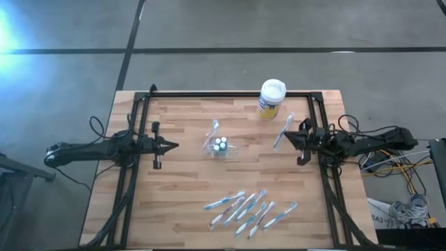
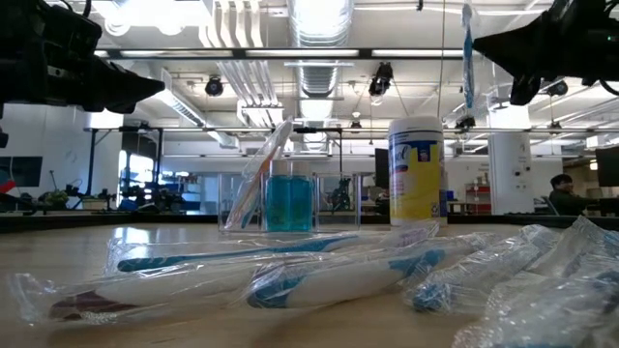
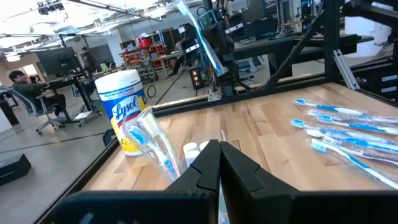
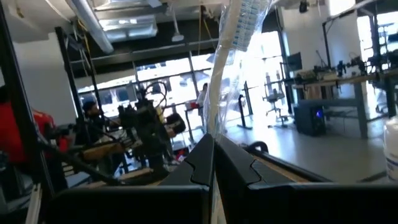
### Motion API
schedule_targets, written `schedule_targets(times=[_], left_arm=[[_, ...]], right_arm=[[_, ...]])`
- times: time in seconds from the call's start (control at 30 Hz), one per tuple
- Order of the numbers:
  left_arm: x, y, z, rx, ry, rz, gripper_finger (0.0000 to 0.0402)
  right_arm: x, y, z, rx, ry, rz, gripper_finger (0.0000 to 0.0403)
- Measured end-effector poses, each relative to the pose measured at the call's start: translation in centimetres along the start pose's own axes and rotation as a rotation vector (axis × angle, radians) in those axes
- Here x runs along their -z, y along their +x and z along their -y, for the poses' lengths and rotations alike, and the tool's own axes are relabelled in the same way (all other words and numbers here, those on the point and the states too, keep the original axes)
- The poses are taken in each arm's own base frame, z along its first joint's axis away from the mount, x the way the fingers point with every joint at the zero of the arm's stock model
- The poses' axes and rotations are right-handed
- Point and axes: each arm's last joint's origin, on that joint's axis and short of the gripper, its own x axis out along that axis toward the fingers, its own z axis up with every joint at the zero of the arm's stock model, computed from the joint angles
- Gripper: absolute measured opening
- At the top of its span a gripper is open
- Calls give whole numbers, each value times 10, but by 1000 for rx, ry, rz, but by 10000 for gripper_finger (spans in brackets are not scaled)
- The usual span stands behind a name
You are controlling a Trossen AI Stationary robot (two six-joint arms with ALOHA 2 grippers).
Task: Pick & Place toothbrushing station
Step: Put the blue toothbrush into the transparent organizer
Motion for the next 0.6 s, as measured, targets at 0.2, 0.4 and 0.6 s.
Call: schedule_targets(times=[0.2,0.4,0.6], left_arm=[[0,0,0,0,0,0,10],[0,0,0,0,0,0,10],[1,0,0,2,0,-7,10]], right_arm=[[-4,19,-9,2,-44,3,8],[-18,64,-31,-3,-146,-68,8],[-24,116,-52,-10,-224,-92,8]])
